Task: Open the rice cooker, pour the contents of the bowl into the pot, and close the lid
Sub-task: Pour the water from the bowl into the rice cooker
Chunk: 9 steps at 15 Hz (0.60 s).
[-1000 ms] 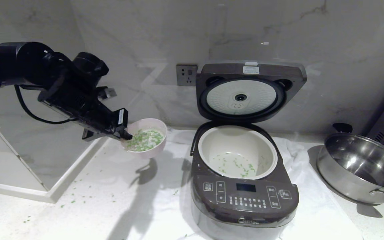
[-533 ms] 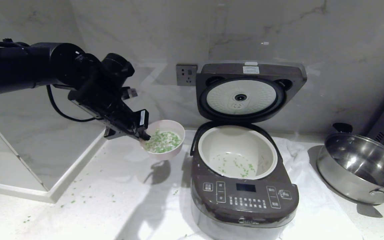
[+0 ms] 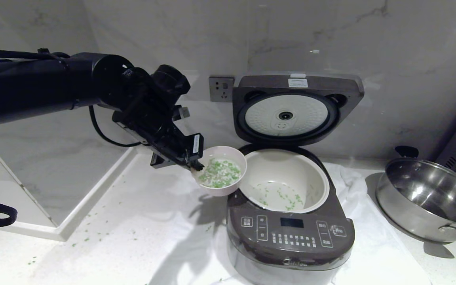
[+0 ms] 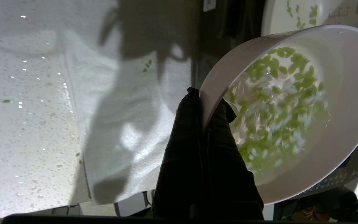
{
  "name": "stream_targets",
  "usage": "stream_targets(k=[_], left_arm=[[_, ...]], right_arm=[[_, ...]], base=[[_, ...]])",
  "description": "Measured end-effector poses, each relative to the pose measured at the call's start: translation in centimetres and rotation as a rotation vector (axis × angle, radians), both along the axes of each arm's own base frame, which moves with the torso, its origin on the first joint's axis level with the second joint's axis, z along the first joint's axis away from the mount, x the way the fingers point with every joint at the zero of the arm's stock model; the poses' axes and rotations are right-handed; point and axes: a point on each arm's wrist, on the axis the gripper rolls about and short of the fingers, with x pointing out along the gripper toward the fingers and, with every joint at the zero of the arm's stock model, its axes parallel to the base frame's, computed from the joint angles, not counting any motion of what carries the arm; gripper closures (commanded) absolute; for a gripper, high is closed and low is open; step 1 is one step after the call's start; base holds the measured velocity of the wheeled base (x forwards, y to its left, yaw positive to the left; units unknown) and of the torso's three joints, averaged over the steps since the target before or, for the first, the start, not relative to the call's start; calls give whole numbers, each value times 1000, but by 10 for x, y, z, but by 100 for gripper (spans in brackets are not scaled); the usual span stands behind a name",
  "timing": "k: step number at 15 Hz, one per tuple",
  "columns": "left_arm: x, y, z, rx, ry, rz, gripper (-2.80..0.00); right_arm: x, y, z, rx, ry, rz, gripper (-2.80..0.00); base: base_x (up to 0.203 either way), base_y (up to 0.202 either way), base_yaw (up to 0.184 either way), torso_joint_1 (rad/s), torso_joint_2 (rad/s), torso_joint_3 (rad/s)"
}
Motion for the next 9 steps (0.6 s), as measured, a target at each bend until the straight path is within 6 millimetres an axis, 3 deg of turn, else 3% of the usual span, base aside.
stream_targets(k=[9], left_arm=[[-7, -41, -8, -29, -19, -40, 0]], right_arm=[[0, 0, 0, 0, 0, 0, 0]], base=[[0, 0, 0, 0, 0, 0]])
